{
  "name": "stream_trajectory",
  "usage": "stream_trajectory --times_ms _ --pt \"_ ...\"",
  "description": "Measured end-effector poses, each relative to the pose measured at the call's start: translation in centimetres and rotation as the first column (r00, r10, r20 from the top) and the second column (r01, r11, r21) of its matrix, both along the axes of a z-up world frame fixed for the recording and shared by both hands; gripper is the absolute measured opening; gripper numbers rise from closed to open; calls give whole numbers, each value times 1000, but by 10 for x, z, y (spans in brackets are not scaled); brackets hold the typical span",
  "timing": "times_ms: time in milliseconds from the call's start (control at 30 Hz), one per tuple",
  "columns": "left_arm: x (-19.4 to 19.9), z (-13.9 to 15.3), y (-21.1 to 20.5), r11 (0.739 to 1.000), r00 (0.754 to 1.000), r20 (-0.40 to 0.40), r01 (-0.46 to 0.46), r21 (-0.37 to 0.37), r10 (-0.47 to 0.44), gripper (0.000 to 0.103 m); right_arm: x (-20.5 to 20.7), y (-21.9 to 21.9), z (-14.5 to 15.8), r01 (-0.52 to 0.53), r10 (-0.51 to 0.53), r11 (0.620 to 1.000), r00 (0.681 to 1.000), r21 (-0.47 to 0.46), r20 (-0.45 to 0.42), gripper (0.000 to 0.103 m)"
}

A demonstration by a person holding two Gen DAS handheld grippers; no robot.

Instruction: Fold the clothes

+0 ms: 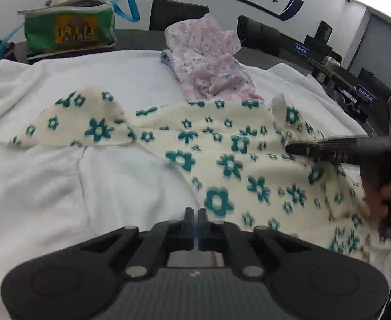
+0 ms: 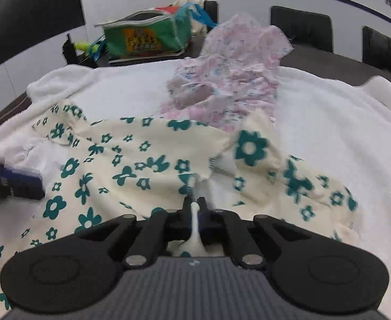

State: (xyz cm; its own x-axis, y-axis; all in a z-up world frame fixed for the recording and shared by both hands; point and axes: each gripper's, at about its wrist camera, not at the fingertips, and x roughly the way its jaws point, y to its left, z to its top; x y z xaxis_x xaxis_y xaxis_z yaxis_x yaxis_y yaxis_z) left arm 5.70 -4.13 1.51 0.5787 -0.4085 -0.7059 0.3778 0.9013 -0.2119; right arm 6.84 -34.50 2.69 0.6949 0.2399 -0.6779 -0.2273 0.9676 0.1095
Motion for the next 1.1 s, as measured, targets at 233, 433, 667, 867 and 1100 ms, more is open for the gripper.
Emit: stream_trajectory --times_ms 233,433,667,867,1100 --pt "-50 8 -21 990 985 139 82 119 -99 2 12 8 0 -40 40 999 999 8 31 3" --pt "-113 34 41 995 948 305 91 29 -95 65 -22 11 21 3 9 996 991 -91 132 23" --pt "-176 7 83 980 919 341 175 93 -196 76 -188 -7 20 -227 288 949 908 -220 305 65" --pt "-186 -13 63 948 890 357 208 240 -285 76 -223 -13 -4 -217 273 949 928 -228 252 65" --pt "-188 -19 68 928 873 355 238 288 -334 38 -225 -23 -20 -153 210 965 937 -211 280 64"
